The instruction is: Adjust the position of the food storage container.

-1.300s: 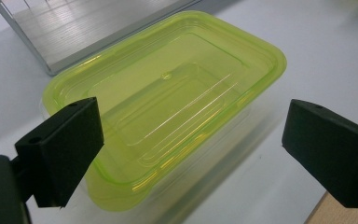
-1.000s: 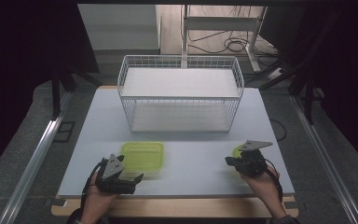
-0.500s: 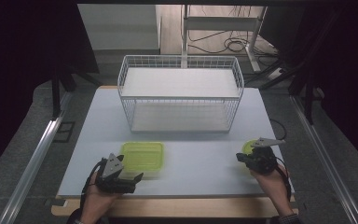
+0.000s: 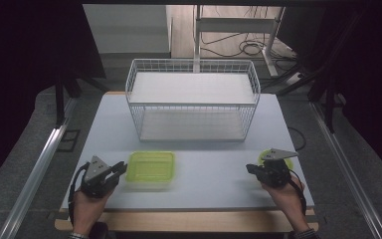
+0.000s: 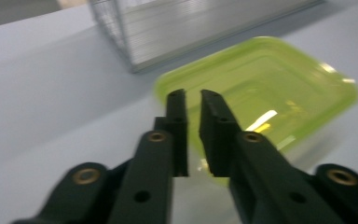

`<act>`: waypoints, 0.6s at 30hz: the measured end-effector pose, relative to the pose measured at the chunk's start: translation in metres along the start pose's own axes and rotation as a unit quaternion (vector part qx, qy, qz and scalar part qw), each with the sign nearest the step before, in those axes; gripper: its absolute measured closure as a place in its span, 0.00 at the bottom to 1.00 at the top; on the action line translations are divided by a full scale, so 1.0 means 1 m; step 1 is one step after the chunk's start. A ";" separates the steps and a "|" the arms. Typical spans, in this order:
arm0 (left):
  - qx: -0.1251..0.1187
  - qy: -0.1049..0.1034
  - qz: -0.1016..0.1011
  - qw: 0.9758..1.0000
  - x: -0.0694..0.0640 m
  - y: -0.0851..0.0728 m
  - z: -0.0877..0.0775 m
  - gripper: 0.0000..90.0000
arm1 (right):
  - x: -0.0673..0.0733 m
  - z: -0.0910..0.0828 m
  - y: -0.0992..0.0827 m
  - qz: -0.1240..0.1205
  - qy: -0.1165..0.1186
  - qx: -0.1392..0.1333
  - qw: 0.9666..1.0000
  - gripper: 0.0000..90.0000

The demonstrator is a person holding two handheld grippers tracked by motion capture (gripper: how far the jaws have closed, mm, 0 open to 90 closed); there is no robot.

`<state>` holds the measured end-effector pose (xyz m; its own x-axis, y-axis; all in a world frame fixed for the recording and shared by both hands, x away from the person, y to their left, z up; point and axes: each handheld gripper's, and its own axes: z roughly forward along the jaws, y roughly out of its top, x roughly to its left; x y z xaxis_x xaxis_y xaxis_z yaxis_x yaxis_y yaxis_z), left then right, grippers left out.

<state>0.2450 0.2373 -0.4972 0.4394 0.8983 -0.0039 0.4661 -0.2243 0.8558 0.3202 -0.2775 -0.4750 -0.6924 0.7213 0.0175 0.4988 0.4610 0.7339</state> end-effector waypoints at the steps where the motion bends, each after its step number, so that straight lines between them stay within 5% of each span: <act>1: 0.004 0.006 -0.006 1.000 0.005 -0.001 0.002 0.96 | 0.001 0.000 0.000 -0.001 0.001 -0.001 1.000 0.97; 7: 0.030 0.009 -0.041 0.999 0.023 -0.004 0.021 1.00 | 0.004 0.003 0.002 -0.004 0.009 -0.003 1.000 0.97; 18: 0.060 -0.002 -0.018 0.998 0.017 0.003 0.047 1.00 | 0.013 0.011 0.005 -0.015 0.020 0.002 1.000 0.97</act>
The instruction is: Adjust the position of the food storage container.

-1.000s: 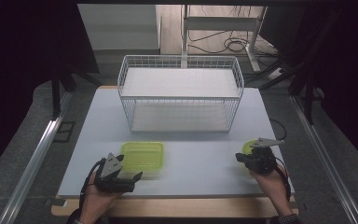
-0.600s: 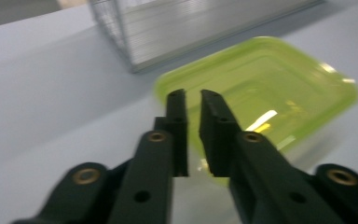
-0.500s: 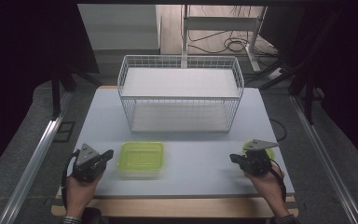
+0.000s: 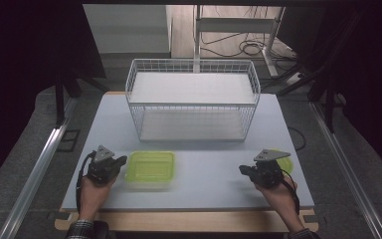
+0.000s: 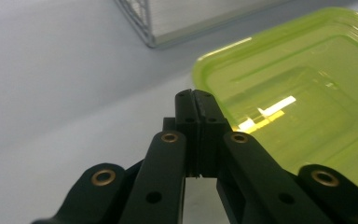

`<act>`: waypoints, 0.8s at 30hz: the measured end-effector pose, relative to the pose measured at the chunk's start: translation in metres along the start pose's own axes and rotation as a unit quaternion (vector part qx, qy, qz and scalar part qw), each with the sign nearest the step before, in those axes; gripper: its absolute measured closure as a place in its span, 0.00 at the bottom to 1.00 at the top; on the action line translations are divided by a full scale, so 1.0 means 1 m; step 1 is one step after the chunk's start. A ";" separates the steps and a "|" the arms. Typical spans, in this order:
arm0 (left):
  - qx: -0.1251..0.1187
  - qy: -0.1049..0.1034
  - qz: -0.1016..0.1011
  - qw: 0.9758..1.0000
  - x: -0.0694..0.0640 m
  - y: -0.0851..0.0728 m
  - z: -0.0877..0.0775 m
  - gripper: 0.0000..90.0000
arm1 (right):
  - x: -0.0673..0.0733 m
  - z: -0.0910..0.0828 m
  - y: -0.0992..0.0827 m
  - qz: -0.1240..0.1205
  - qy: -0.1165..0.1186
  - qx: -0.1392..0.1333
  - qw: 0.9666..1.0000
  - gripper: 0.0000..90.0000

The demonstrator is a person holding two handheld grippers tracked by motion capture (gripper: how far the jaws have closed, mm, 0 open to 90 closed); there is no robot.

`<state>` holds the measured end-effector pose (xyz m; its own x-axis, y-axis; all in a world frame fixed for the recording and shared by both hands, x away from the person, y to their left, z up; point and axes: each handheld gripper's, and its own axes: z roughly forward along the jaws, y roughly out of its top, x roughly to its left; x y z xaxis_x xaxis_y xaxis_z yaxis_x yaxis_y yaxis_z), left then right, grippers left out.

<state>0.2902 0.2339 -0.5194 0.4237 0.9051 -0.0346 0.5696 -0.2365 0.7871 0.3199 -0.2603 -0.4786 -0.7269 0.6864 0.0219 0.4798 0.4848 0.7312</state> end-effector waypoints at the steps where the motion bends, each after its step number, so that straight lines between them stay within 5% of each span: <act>1: 0.002 -0.001 0.005 1.000 -0.003 0.001 0.000 1.00 | 0.000 0.000 0.000 0.000 0.001 0.000 1.000 0.97; 24: 0.013 -0.074 0.052 0.996 -0.059 0.009 0.009 1.00 | 0.005 0.006 0.000 0.000 0.017 0.003 1.000 0.97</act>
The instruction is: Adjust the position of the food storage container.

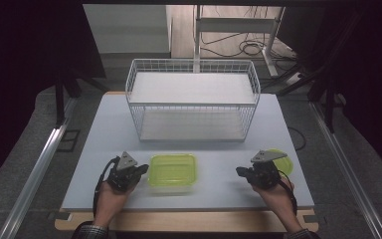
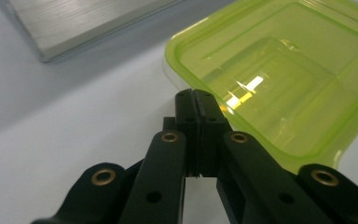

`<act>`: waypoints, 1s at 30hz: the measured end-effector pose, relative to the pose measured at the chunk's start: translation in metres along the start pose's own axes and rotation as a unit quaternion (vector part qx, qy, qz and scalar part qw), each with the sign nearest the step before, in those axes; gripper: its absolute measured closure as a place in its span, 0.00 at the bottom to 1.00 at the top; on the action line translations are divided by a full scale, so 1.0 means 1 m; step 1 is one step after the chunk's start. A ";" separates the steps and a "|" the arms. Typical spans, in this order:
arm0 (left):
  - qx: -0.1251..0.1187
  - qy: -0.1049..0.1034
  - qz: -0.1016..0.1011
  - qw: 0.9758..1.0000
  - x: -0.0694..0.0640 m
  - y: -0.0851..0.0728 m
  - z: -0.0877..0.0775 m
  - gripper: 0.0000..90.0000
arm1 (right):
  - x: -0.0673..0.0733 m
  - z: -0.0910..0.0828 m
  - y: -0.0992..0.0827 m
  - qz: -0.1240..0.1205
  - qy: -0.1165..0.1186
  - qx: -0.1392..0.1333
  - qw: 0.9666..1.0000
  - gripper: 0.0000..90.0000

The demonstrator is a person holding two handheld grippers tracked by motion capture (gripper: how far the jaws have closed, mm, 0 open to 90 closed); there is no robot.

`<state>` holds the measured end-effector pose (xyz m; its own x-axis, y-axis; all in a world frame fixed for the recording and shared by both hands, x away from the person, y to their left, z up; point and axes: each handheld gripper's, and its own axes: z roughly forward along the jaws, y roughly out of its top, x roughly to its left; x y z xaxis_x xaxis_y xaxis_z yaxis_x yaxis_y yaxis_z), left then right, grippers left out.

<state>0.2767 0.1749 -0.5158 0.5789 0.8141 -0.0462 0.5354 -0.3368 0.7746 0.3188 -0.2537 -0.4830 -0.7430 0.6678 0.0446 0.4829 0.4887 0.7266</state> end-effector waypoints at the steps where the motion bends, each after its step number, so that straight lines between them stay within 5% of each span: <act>1: 0.000 -0.003 0.002 1.000 -0.002 0.000 0.000 1.00 | 0.000 0.000 0.000 0.000 0.000 0.000 1.000 0.97; 26: 0.005 -0.080 0.036 0.996 -0.048 0.002 0.003 0.99 | 0.003 0.000 -0.002 0.002 0.005 0.000 1.000 0.94; 28: 0.005 -0.067 0.038 0.997 -0.045 0.000 0.000 0.92 | 0.003 -0.001 -0.002 0.001 0.004 -0.002 1.000 0.92; 30: -0.001 -0.051 0.040 0.998 -0.041 -0.002 -0.004 0.74 | 0.003 -0.002 -0.003 0.000 0.003 -0.004 1.000 0.89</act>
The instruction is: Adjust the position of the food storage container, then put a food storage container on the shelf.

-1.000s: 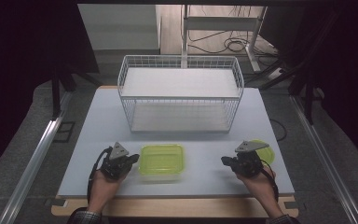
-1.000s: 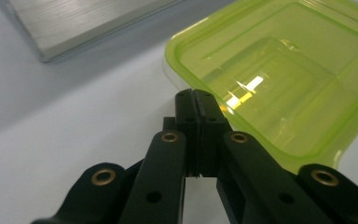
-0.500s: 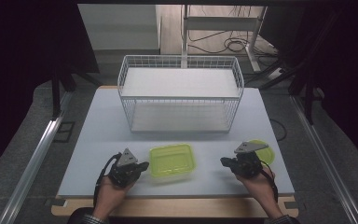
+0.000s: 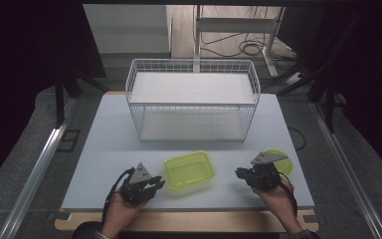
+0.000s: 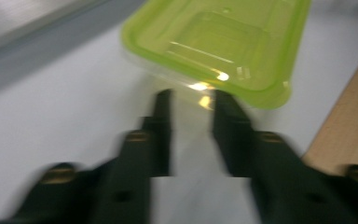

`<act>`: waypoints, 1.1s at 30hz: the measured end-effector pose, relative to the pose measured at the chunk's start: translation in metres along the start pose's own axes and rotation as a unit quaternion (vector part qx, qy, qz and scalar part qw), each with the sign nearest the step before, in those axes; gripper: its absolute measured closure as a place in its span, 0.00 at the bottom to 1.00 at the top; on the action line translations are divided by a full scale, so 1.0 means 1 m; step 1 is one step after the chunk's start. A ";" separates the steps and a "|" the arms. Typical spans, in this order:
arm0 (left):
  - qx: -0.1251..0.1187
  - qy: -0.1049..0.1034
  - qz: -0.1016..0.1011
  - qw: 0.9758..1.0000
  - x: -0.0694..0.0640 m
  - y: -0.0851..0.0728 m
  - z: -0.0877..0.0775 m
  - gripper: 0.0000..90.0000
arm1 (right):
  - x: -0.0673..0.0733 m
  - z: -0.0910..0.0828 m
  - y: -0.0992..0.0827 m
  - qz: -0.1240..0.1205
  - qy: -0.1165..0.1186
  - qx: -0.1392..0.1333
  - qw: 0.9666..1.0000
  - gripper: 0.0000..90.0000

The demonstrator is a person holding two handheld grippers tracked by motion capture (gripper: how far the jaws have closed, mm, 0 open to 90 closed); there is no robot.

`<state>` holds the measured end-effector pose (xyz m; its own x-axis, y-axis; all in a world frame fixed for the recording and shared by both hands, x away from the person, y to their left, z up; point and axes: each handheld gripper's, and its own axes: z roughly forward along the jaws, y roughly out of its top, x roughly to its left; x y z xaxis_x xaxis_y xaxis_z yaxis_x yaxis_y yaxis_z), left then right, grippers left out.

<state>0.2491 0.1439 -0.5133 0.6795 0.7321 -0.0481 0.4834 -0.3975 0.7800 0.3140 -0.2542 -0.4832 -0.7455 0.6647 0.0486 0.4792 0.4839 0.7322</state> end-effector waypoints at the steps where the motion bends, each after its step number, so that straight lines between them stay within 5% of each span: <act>1: -0.001 0.007 -0.003 1.000 0.002 -0.002 -0.002 0.60 | 0.000 -0.001 0.000 0.000 -0.001 -0.001 1.000 0.86; 4: 0.008 0.025 -0.011 1.000 0.008 -0.007 -0.003 0.18 | -0.001 -0.001 -0.001 -0.001 -0.004 -0.004 1.000 0.71; 8: 0.005 0.035 -0.005 0.999 0.009 -0.009 -0.006 0.06 | -0.001 0.002 -0.002 -0.001 0.000 -0.004 1.000 0.54; 16: -0.002 0.039 0.016 0.999 0.009 -0.012 -0.003 0.02 | 0.002 0.009 -0.003 -0.012 0.004 -0.014 1.000 0.28; 24: -0.027 0.050 -0.001 0.998 0.013 -0.018 -0.013 0.01 | 0.001 0.018 -0.001 0.021 0.029 -0.011 0.999 0.13; 30: -0.029 0.058 0.003 0.998 0.010 -0.022 -0.019 0.01 | 0.002 0.022 0.009 0.050 0.046 -0.008 0.998 0.09; 33: -0.029 0.060 0.007 0.998 0.009 -0.023 -0.020 0.01 | 0.005 0.023 0.019 0.075 0.061 -0.009 0.995 0.15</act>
<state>0.2331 0.1708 -0.5190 0.6136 0.7888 0.0349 0.4395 -0.3779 0.8149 0.3307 -0.2285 -0.4848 -0.7181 0.6533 0.2398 0.5816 0.3742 0.7222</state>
